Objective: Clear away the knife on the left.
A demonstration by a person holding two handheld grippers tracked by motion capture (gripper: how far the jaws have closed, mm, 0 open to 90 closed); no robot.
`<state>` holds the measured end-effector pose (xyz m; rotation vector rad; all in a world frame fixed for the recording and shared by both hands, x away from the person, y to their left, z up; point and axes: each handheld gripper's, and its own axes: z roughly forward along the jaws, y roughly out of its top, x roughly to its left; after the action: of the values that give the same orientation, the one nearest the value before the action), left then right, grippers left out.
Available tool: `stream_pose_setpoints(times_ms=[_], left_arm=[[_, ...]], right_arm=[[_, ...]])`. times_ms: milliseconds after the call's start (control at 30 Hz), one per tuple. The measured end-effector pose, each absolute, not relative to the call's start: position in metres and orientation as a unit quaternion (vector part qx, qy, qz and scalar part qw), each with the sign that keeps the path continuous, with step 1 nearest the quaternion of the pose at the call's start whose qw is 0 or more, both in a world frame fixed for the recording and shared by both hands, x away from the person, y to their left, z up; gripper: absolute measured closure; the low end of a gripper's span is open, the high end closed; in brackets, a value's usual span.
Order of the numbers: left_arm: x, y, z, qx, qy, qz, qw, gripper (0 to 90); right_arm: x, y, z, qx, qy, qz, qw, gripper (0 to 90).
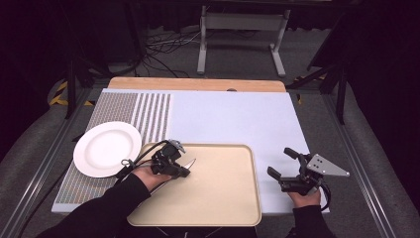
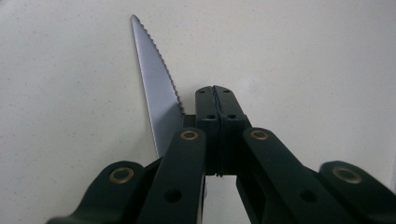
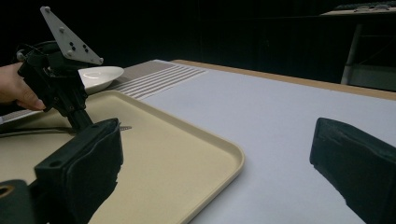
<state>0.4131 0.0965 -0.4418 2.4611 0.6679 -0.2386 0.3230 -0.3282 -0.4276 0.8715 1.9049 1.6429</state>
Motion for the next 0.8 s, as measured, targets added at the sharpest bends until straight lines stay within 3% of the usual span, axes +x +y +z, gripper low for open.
stream_pose_setpoints(times_ms=[800], left_arm=[[0.424,0.123,-0.439,0.916,0.29,-0.06,0.272,90.0]], right_arm=[[0.323,-0.328,-0.428,0.318,0.698,0.598,0.234,3.3]])
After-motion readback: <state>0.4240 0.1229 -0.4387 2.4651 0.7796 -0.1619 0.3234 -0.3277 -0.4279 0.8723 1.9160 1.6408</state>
